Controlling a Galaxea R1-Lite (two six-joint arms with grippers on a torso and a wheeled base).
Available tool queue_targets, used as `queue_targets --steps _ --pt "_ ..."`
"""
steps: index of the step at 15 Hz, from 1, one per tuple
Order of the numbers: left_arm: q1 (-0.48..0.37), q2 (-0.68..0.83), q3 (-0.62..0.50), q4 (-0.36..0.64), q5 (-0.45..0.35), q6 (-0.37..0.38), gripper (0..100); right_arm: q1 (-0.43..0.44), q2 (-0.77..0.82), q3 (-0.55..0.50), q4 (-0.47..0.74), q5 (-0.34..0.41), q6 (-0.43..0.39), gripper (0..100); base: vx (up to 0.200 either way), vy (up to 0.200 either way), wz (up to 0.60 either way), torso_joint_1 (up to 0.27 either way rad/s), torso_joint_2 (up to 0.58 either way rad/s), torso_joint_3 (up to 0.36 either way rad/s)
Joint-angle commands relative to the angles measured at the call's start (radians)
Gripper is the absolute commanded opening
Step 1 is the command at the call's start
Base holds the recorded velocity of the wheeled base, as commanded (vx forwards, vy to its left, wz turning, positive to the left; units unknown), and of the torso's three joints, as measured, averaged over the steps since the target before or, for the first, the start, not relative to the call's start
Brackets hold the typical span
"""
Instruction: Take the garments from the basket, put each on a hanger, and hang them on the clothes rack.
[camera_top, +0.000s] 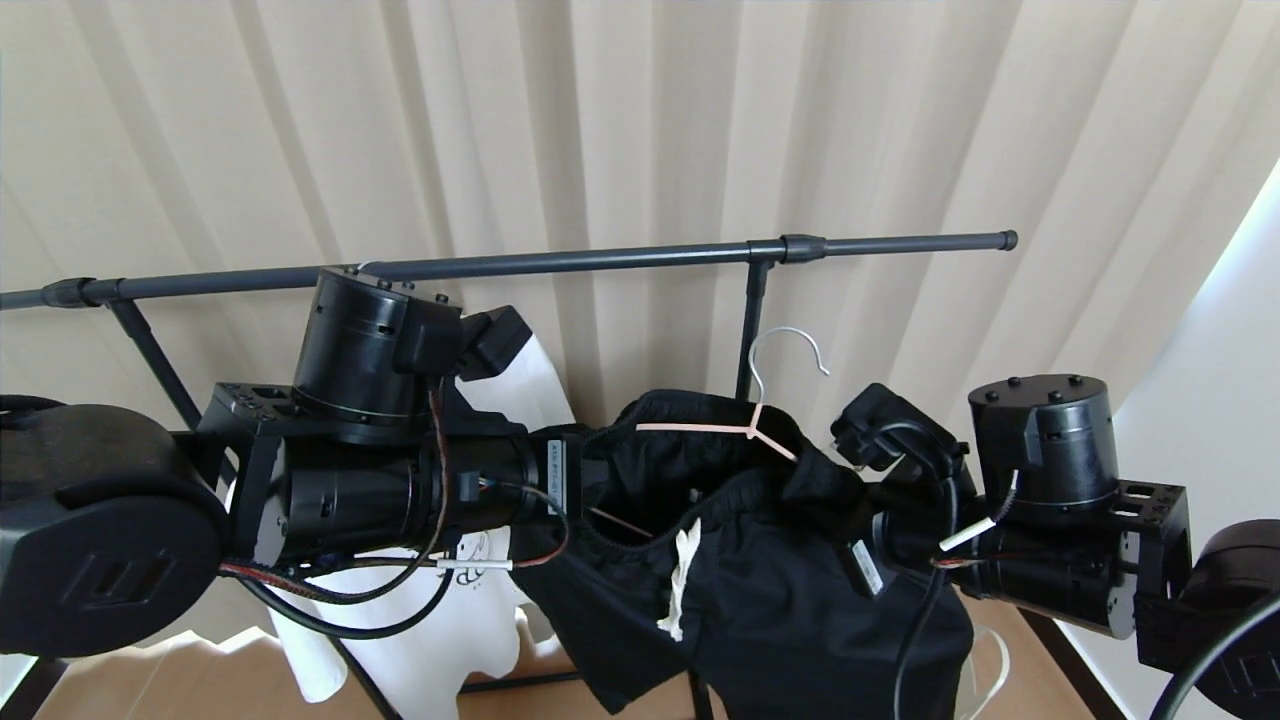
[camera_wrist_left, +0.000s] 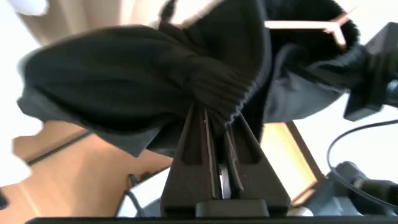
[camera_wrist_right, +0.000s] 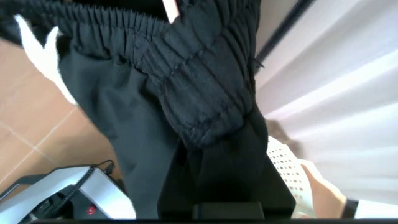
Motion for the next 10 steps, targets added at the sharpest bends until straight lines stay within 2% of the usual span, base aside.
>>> queue_targets --steps 1,4,6,8,10 --pt "-0.031 -0.001 -0.012 -0.001 -0.003 -0.048 0 0.011 0.019 0.007 -0.008 -0.041 -0.007 0 0.000 0.000 0.00 0.000 0.00 0.000" --pt "-0.029 -0.001 -0.042 0.001 -0.005 -0.109 0 0.011 0.034 0.007 -0.011 -0.081 -0.030 0 0.000 0.000 0.00 0.000 0.00 0.000" --pt "-0.029 -0.001 -0.036 0.001 -0.003 -0.106 0 0.011 0.033 0.002 -0.013 -0.081 -0.028 0 0.000 0.000 0.00 0.000 0.00 0.000" --pt "-0.029 0.006 -0.021 -0.001 0.004 -0.077 0 0.011 0.020 0.004 -0.017 -0.079 -0.028 0 0.000 0.000 0.00 0.000 0.00 0.000" --pt "-0.034 0.009 0.008 -0.001 0.004 -0.015 0 0.011 0.017 0.001 -0.019 -0.079 -0.025 0 0.000 0.000 0.00 0.000 0.00 0.000"
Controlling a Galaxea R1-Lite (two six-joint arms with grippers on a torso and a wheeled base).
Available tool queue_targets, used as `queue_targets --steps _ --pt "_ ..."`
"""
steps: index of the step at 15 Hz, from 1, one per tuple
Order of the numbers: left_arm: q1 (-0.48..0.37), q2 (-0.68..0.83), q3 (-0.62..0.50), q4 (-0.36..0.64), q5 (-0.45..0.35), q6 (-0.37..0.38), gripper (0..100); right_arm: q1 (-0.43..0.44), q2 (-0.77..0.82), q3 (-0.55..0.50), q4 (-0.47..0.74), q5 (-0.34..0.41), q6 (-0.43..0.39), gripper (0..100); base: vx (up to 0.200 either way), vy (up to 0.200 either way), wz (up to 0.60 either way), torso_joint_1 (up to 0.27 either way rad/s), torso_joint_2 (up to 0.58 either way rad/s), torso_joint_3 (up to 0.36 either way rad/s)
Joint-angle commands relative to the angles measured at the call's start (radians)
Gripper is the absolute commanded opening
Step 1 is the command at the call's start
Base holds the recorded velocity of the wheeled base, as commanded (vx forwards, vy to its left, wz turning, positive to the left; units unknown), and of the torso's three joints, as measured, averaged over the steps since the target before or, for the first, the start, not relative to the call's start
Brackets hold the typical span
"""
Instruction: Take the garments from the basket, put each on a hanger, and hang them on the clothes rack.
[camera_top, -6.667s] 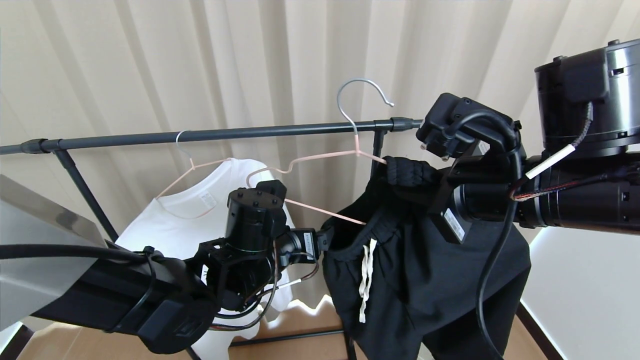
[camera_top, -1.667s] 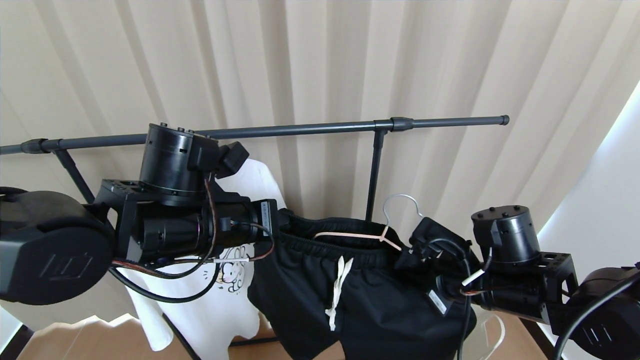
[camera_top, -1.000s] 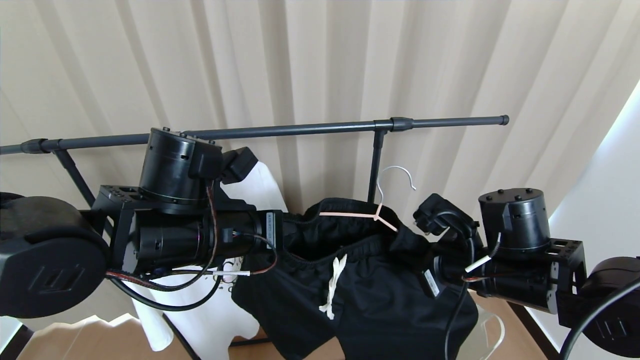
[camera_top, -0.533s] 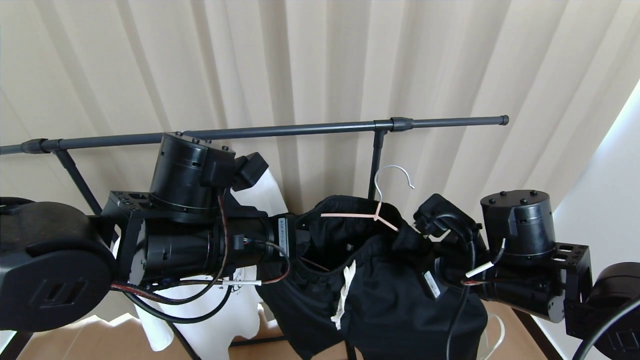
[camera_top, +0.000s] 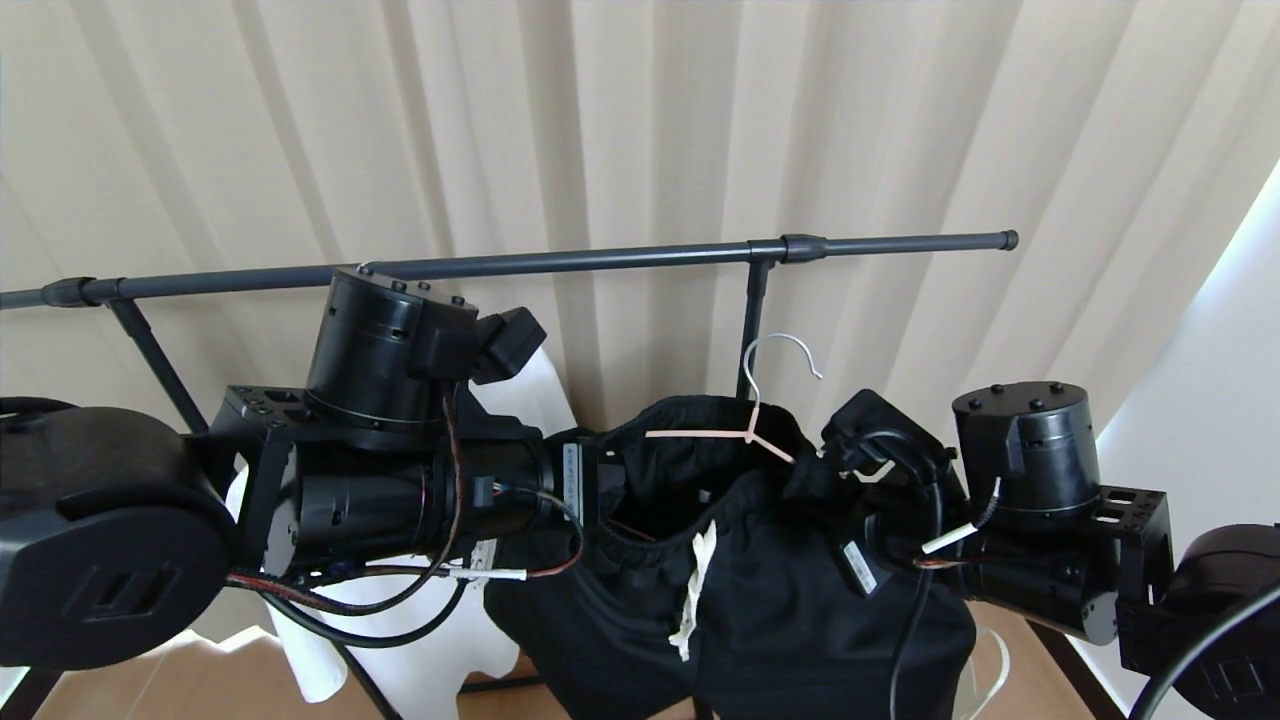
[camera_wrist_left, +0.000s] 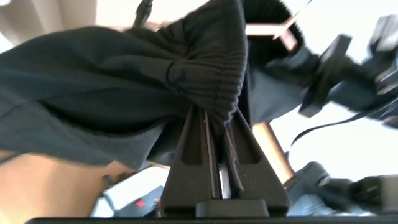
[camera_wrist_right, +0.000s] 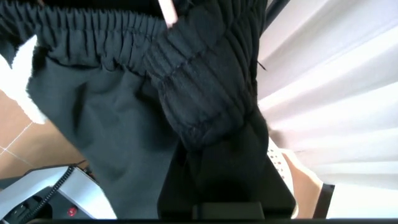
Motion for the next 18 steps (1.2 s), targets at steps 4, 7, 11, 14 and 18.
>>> queue_targets --steps 4,7,11,14,18 --pt "-0.029 0.010 0.058 -0.022 0.008 0.095 0 0.008 -0.055 0.012 -0.003 0.014 0.002 0 0.000 0.000 0.00 0.000 0.00 0.000" --pt "-0.050 0.022 0.056 -0.031 0.038 0.094 0 0.053 -0.061 0.042 -0.069 0.014 0.004 0 0.000 0.000 0.00 0.000 0.00 0.000" --pt "-0.076 0.048 0.078 -0.119 0.097 0.088 0 0.096 -0.051 0.077 -0.173 0.016 0.004 0 0.000 0.000 0.00 0.000 0.00 0.000" --pt "-0.082 0.048 0.093 -0.159 0.100 0.086 0 0.112 -0.051 0.077 -0.176 0.016 0.005 0 0.000 0.000 0.00 0.000 0.00 0.000" --pt "-0.099 0.048 0.128 -0.245 0.114 0.088 0 0.120 -0.052 0.079 -0.178 0.032 0.007 0 0.000 0.000 0.00 0.000 0.00 0.000"
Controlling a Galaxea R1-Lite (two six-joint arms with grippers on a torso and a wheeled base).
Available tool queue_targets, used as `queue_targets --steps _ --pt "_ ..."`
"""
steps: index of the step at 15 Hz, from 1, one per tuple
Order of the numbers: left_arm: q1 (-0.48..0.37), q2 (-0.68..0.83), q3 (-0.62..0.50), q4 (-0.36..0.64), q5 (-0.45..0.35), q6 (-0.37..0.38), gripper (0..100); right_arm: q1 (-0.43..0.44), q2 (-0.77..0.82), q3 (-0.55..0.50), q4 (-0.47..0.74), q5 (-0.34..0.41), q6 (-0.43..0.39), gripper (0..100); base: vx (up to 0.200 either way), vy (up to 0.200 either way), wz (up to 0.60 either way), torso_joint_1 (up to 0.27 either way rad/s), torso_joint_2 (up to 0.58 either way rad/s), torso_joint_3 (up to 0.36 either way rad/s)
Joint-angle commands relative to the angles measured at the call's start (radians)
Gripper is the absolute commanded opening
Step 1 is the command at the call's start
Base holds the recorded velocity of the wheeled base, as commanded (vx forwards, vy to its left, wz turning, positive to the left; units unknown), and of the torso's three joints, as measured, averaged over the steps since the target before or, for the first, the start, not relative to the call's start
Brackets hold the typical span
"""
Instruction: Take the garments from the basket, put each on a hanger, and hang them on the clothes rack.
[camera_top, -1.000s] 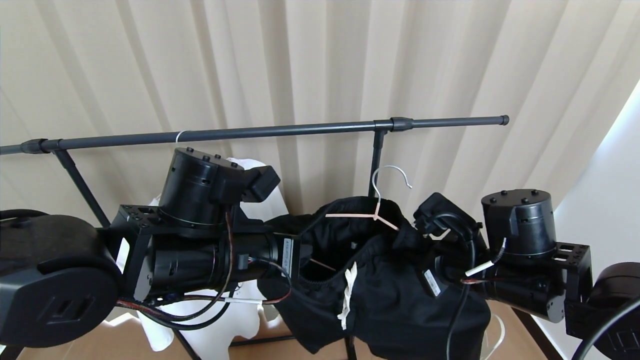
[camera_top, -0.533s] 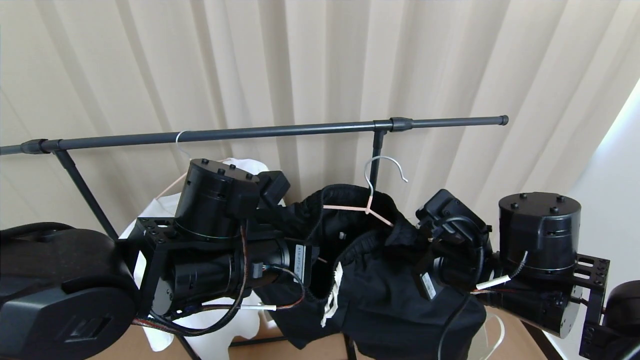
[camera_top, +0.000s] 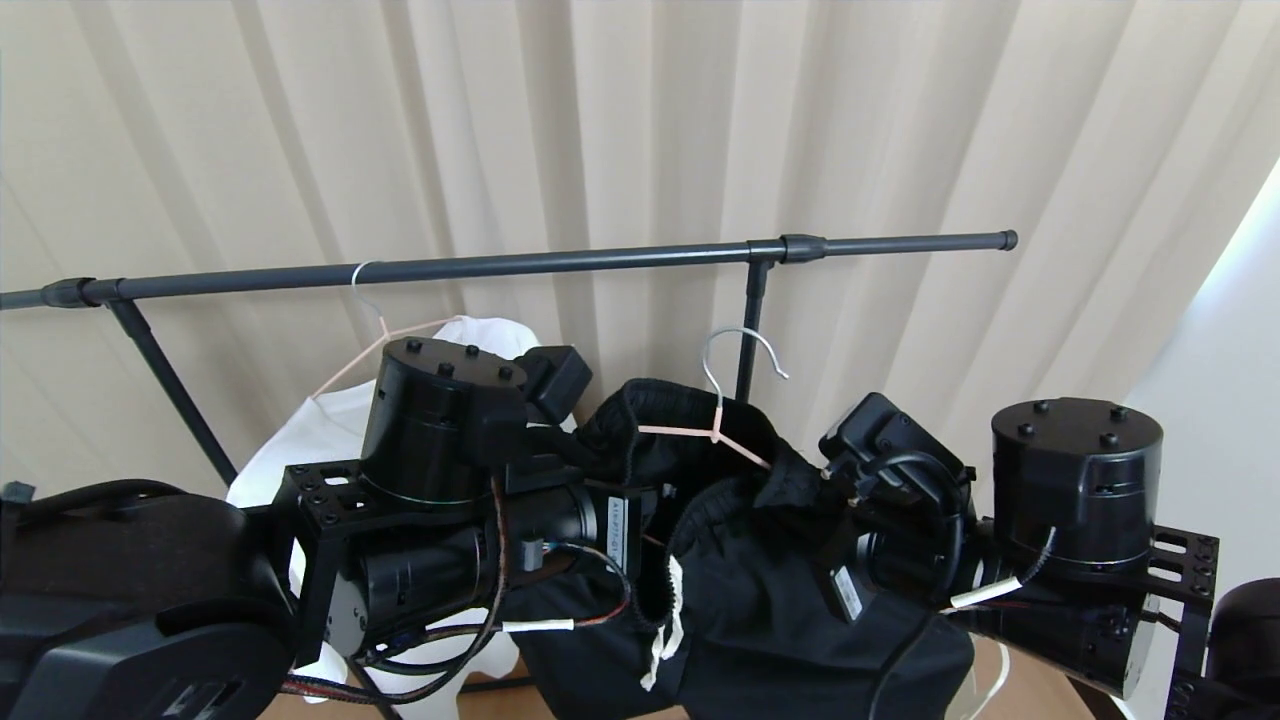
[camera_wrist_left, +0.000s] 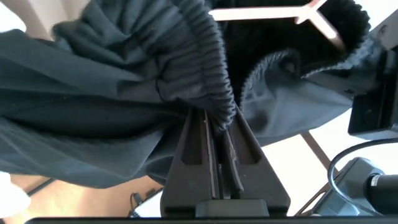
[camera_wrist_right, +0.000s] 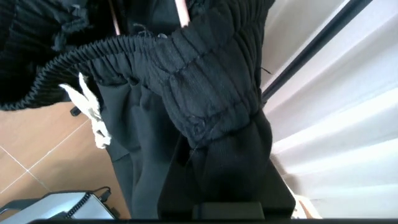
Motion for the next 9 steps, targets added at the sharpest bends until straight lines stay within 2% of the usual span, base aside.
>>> queue_targets --steps 1,8,9 --pt "-0.004 0.001 0.008 -0.003 0.000 0.000 0 0.001 0.000 -0.001 0.000 0.000 -0.001 0 0.000 0.000 0.00 0.000 0.00 0.000" --pt "-0.002 0.007 0.007 -0.004 0.029 0.002 0 0.009 -0.005 0.022 -0.089 0.004 -0.001 0 0.000 0.000 0.00 0.000 0.00 0.000" --pt "-0.002 0.007 0.007 -0.004 0.029 0.002 100 0.018 -0.008 0.023 -0.089 0.004 -0.001 0 0.000 0.000 0.00 0.000 0.00 0.000"
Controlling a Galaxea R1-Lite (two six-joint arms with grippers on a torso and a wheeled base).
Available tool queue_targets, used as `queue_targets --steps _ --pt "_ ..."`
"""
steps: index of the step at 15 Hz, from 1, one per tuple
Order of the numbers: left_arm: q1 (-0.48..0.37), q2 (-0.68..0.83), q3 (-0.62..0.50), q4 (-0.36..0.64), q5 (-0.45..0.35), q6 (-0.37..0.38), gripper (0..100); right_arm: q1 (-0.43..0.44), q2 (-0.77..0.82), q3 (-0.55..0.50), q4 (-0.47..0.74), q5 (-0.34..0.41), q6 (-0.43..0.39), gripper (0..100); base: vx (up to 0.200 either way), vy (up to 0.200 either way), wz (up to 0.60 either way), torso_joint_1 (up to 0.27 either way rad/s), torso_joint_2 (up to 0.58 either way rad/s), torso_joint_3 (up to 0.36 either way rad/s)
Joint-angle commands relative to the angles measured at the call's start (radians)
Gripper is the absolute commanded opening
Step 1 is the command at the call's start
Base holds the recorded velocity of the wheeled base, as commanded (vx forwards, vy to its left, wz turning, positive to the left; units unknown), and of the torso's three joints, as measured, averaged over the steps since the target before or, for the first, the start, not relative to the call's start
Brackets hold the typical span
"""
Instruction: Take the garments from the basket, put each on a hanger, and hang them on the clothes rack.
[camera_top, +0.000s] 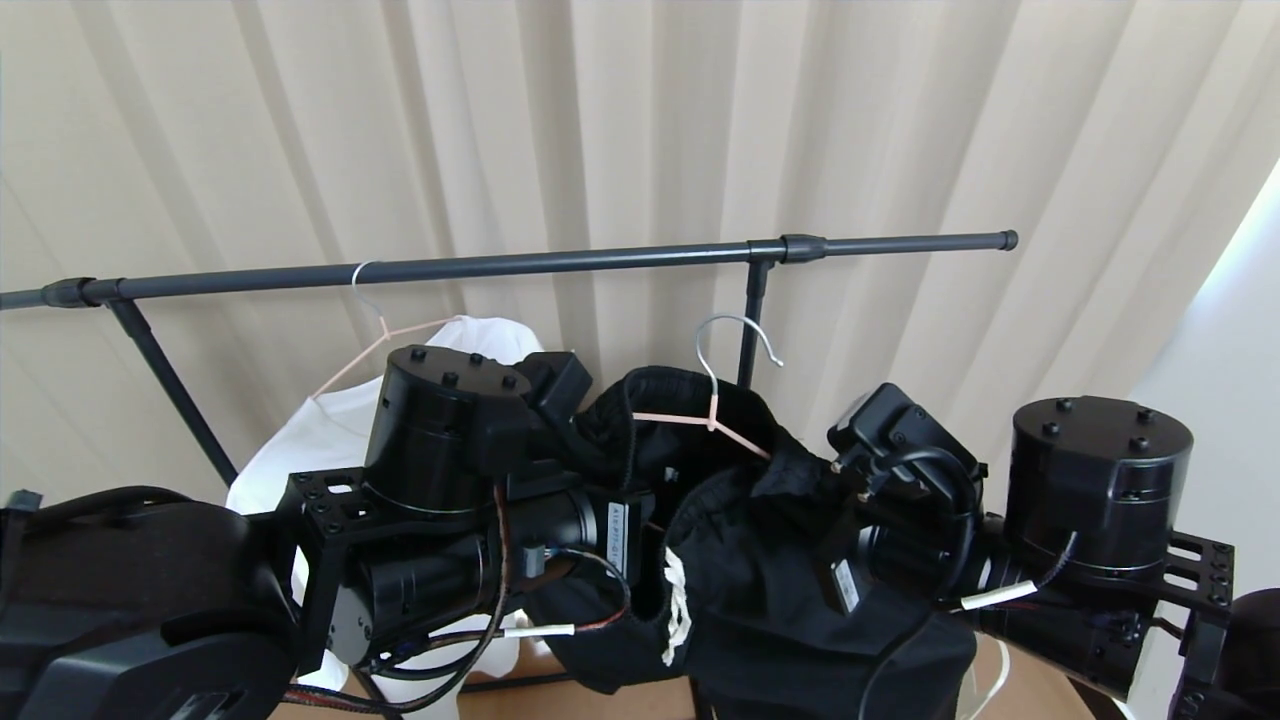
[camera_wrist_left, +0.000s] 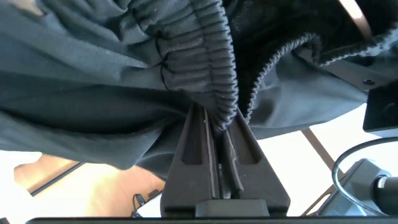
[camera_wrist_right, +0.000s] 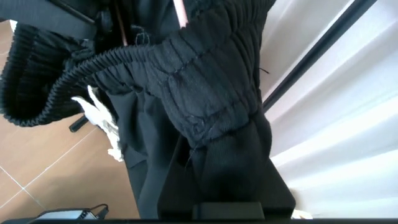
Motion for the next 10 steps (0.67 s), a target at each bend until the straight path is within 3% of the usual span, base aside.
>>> queue_targets --steps 1,10 --pt "0.001 0.004 -0.001 0.000 0.001 0.000 100 0.008 -0.004 0.002 -0.002 0.000 0.000 0 0.000 0.000 0.00 0.000 0.00 0.000" --pt "-0.004 0.007 0.002 0.000 0.021 0.006 100 0.008 -0.005 0.025 -0.064 0.001 0.000 0 0.000 0.000 0.00 0.000 0.00 0.000"
